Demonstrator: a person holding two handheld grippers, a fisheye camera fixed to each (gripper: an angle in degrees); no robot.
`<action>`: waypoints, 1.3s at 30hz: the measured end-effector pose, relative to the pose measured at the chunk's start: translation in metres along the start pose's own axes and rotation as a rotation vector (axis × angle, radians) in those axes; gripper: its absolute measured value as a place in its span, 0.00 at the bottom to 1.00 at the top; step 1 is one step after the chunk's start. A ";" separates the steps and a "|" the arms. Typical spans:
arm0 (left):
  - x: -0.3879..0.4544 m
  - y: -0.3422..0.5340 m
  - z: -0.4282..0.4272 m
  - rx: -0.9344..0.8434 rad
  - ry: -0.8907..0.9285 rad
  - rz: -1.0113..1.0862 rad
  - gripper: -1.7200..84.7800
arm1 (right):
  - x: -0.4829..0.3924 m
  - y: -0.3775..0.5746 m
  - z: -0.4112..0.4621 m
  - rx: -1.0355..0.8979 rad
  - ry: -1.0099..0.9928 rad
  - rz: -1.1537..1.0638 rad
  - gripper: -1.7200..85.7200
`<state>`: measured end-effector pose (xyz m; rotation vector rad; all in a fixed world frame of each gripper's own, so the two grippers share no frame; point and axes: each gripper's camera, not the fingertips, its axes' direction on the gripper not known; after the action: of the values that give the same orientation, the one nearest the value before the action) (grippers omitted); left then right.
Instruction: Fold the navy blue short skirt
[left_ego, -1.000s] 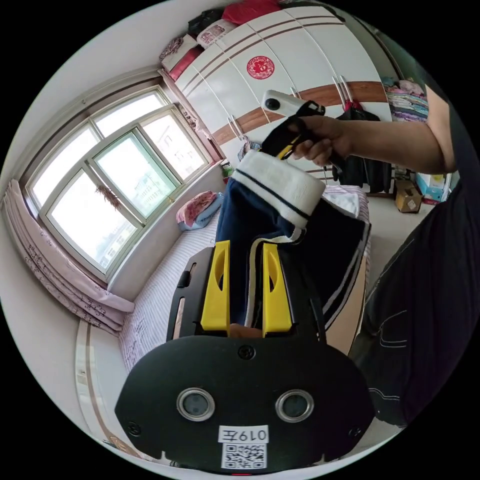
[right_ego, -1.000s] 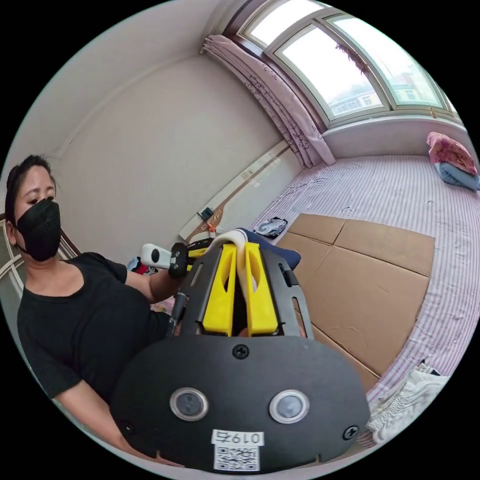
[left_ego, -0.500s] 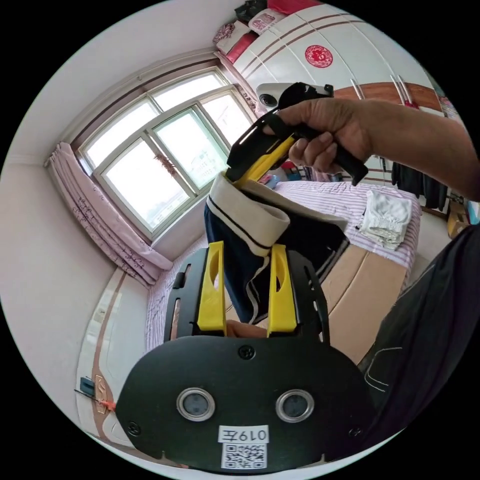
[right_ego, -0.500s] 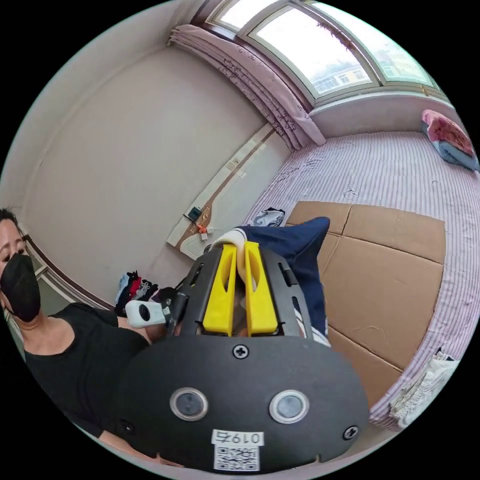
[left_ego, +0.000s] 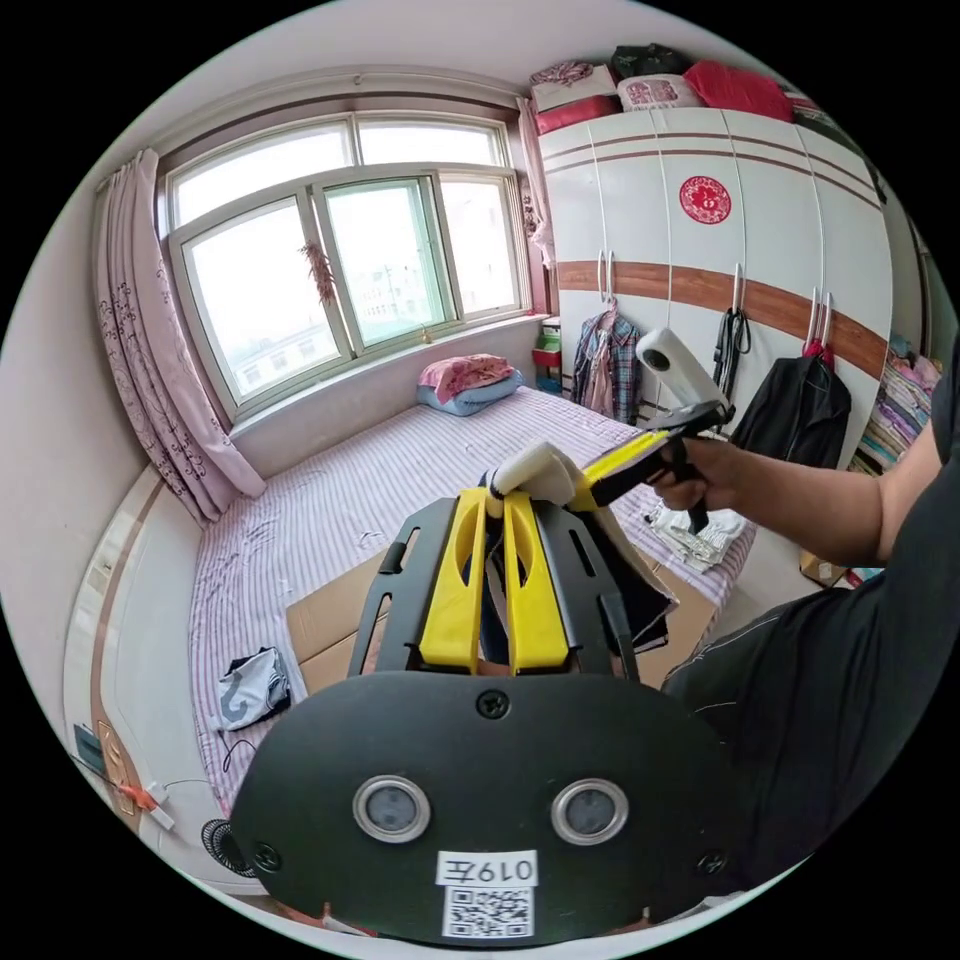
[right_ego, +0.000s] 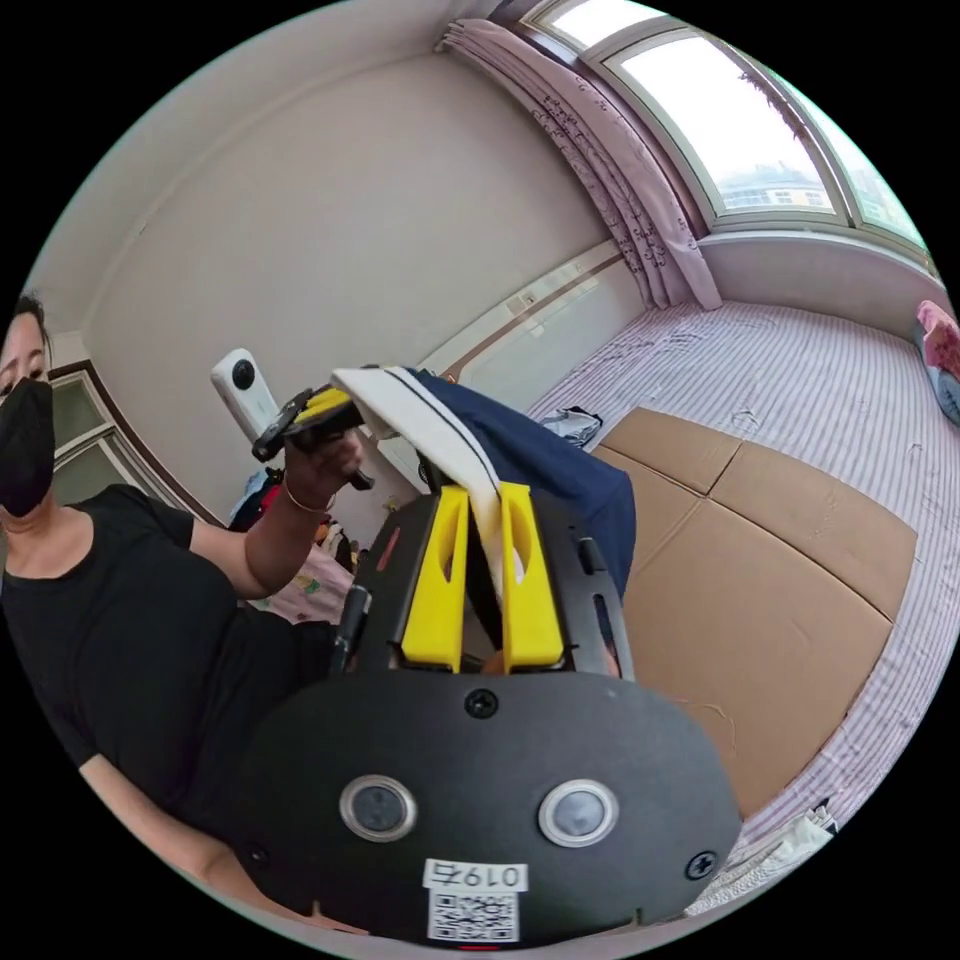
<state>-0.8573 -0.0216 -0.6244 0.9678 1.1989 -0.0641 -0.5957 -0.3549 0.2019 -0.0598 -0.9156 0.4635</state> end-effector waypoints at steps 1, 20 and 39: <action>-0.004 -0.006 -0.011 0.022 -0.002 -0.001 0.04 | 0.009 0.007 0.006 -0.013 0.007 -0.006 0.12; -0.087 -0.022 -0.110 0.106 -0.002 -0.209 0.03 | 0.223 0.141 0.140 -0.015 0.419 -0.178 0.27; -0.159 -0.006 -0.165 0.212 -0.126 -0.562 0.03 | 0.306 0.213 0.252 -0.085 0.779 -0.543 0.26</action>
<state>-1.0501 0.0149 -0.5049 0.7682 1.3328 -0.7003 -0.7096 -0.0734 0.5349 -0.0593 -0.1581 -0.1189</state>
